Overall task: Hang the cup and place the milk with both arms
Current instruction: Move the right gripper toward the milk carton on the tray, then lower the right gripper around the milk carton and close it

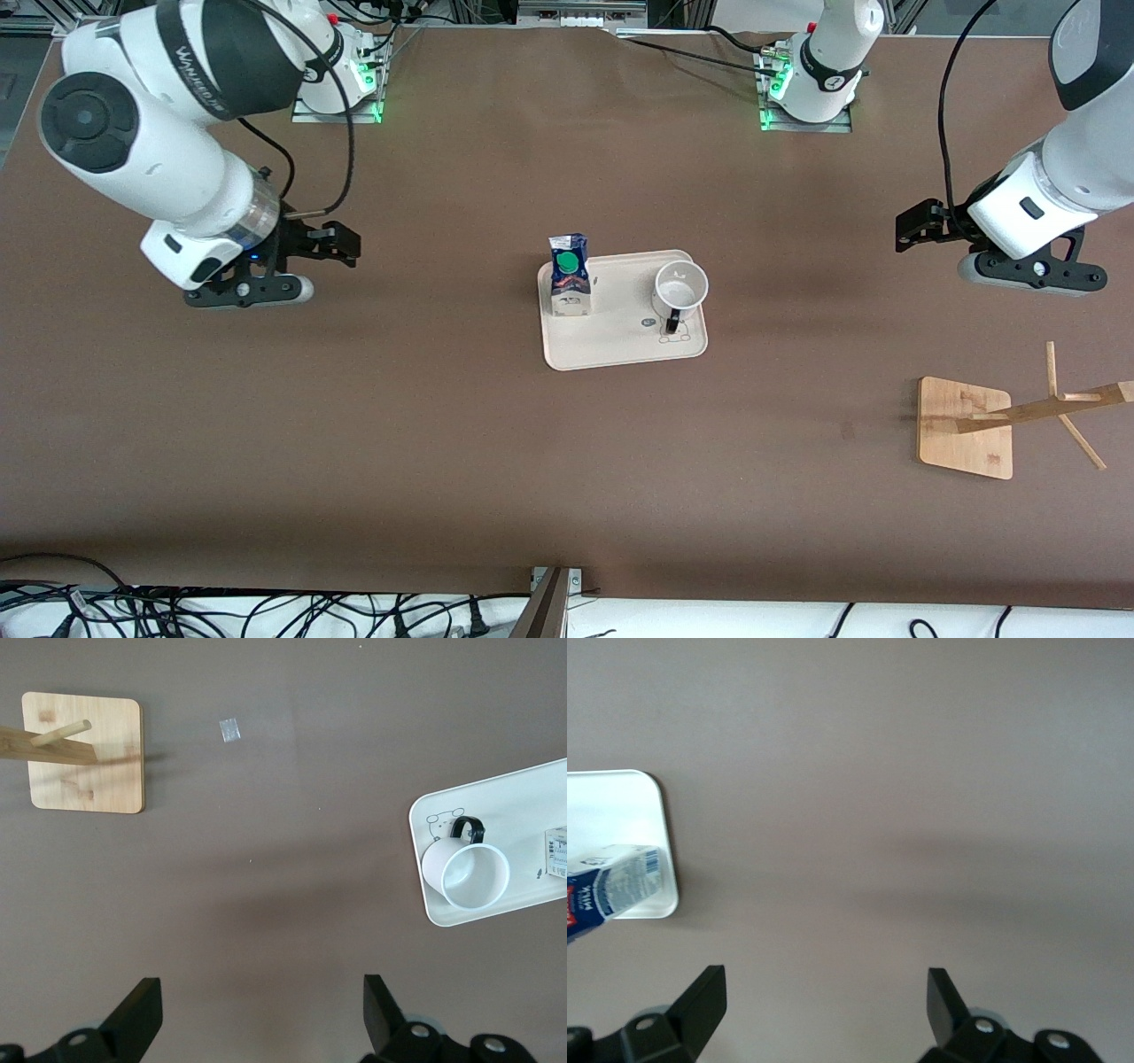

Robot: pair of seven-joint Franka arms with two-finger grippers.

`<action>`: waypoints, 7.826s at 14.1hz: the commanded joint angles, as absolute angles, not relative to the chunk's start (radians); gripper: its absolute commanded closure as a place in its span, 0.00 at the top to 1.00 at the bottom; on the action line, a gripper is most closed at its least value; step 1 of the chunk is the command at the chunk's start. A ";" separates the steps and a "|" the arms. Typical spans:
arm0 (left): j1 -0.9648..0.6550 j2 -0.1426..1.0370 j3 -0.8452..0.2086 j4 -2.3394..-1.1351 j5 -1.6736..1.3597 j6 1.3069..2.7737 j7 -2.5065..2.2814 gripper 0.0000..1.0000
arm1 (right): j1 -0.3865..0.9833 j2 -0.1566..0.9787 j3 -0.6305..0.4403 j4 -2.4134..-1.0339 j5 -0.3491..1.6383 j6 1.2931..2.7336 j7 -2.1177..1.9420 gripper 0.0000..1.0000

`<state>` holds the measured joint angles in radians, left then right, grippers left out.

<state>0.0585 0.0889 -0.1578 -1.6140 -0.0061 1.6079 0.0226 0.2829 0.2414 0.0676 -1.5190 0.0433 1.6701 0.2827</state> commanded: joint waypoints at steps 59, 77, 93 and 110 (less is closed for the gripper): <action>0.031 0.110 -0.158 -1.571 0.018 1.580 0.015 1.00 | 0.805 0.683 -0.026 -1.293 0.121 1.914 0.841 1.00; 0.031 0.110 -0.158 -1.571 0.018 1.580 0.015 1.00 | 0.808 0.683 -0.026 -1.301 0.120 1.916 0.861 1.00; 0.031 0.110 -0.158 -1.569 0.018 1.580 0.015 1.00 | 0.811 0.690 -0.025 -1.301 0.121 1.917 0.930 1.00; 0.029 0.110 -0.160 -1.569 0.018 1.578 0.014 1.00 | 0.825 0.649 -0.032 -1.278 0.112 1.905 0.894 0.57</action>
